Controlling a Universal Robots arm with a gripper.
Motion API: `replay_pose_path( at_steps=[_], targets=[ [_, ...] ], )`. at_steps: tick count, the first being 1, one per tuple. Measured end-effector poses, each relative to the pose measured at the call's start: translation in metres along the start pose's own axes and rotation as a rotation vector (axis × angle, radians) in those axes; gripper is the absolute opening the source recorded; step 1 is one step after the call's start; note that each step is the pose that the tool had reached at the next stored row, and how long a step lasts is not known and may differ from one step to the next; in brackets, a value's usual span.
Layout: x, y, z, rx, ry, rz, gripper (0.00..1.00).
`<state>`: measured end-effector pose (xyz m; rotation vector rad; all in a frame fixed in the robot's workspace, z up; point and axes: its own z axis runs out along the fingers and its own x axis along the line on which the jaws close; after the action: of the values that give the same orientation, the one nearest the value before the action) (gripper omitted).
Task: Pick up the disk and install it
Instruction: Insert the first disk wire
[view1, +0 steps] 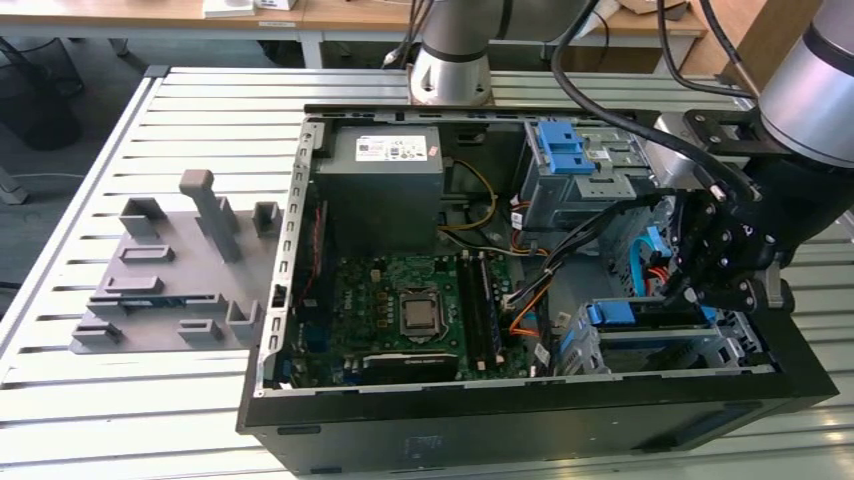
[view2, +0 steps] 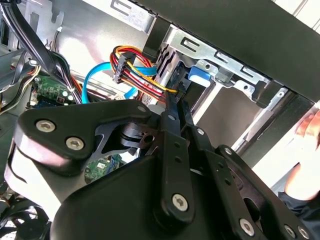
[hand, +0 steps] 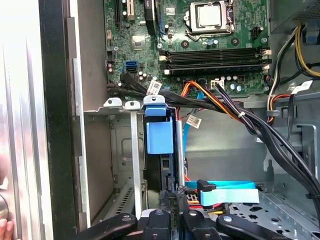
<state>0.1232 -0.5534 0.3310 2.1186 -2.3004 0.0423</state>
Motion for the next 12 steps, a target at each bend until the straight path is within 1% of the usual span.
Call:
replay_pose_path(
  at_steps=[3, 6, 12],
  targets=[
    [0.0001, -0.0001, 0.0012, -0.0009, -0.0017, 0.000, 0.16],
    [0.0001, -0.0005, 0.0025, -0.0025, -0.0053, 0.000, 0.16],
    [0.0002, -0.0005, 0.0028, -0.0028, -0.0060, 0.000, 0.16]
  ],
)
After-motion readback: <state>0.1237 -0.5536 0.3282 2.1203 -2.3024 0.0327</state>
